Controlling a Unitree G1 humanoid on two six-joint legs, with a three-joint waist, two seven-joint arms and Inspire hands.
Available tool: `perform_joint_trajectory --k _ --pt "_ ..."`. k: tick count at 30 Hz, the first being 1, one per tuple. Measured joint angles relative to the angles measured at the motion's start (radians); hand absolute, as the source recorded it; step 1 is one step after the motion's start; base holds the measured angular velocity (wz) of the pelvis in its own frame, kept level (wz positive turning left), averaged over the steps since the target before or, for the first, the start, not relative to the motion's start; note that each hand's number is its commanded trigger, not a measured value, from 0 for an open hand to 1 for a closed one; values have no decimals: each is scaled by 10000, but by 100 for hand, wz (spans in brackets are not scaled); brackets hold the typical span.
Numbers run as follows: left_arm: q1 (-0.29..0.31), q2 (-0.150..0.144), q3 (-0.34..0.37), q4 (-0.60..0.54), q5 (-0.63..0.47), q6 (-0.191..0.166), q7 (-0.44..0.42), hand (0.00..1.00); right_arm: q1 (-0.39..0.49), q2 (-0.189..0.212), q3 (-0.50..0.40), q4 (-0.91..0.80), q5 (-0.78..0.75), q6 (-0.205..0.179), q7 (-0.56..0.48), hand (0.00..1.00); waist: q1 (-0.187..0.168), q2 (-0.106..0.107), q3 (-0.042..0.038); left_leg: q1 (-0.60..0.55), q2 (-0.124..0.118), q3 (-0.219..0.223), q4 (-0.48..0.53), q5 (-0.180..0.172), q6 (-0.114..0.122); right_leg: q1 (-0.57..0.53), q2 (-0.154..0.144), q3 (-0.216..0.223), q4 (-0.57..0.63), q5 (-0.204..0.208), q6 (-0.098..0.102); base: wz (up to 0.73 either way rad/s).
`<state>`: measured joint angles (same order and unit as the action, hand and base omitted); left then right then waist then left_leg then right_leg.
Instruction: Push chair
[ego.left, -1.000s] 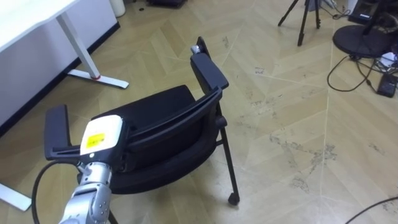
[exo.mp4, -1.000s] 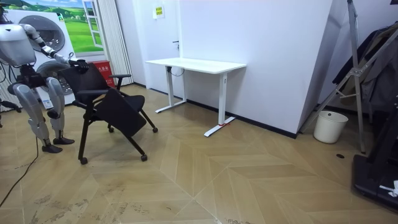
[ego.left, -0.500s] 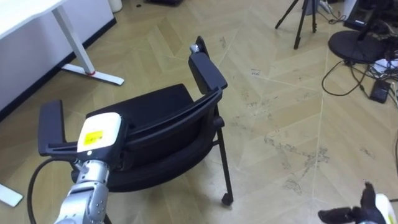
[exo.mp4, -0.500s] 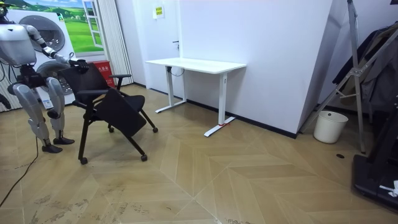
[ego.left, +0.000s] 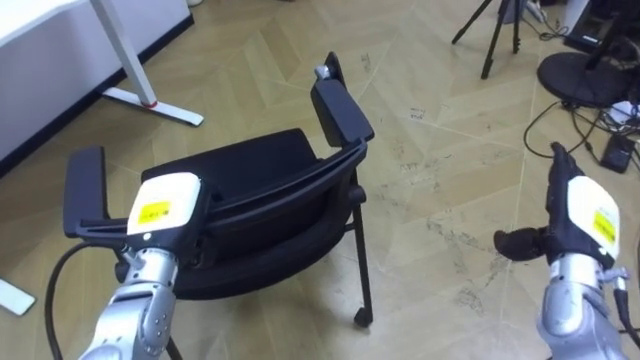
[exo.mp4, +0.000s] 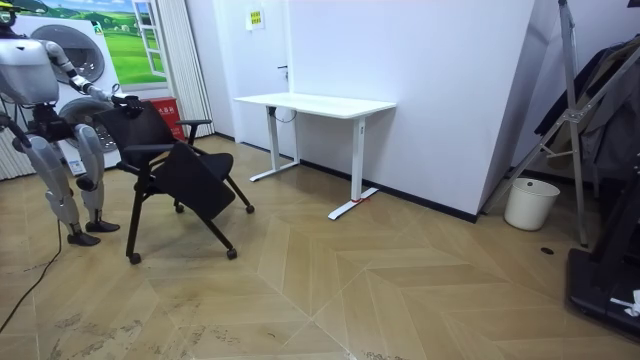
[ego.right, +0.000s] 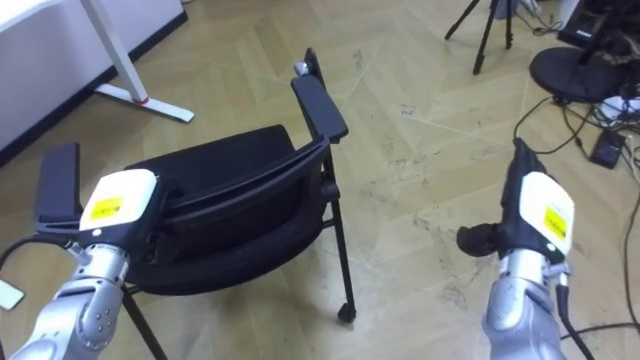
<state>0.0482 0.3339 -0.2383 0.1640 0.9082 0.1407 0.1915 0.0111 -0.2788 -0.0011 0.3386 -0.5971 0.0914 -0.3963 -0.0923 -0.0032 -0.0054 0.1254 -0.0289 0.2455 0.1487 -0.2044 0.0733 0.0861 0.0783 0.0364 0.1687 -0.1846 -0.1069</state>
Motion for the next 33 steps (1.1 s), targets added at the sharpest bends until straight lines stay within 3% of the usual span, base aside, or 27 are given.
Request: perform_joint_trajectory --k 7,21,26,33 --pt "-54 92 12 57 -12 49 0 100 1 -38 144 -1093 -144 213 206 0 25 -1 26 35 3 45 0 0 0 -7 9 90 44 0 3 -3" --pt "-160 87 -23 100 -8 -210 -14 100 -69 -70 1126 -3021 -1615 77 1224 0 194 17 66 25 7 17 7 0 0 -9 15 68 37 1 1 0" --pt "-184 147 -27 10 40 -252 -22 100 -67 -675 1685 -3839 -1944 66 1625 0 245 -87 129 21 12 20 6 0 0 -17 18 72 38 1 0 0" --pt "-324 341 -150 -137 86 -324 -77 100 -84 -976 1779 -4850 -2021 -114 1979 0 424 -219 129 -112 22 29 8 1 0 -164 27 92 64 8 -6 0"
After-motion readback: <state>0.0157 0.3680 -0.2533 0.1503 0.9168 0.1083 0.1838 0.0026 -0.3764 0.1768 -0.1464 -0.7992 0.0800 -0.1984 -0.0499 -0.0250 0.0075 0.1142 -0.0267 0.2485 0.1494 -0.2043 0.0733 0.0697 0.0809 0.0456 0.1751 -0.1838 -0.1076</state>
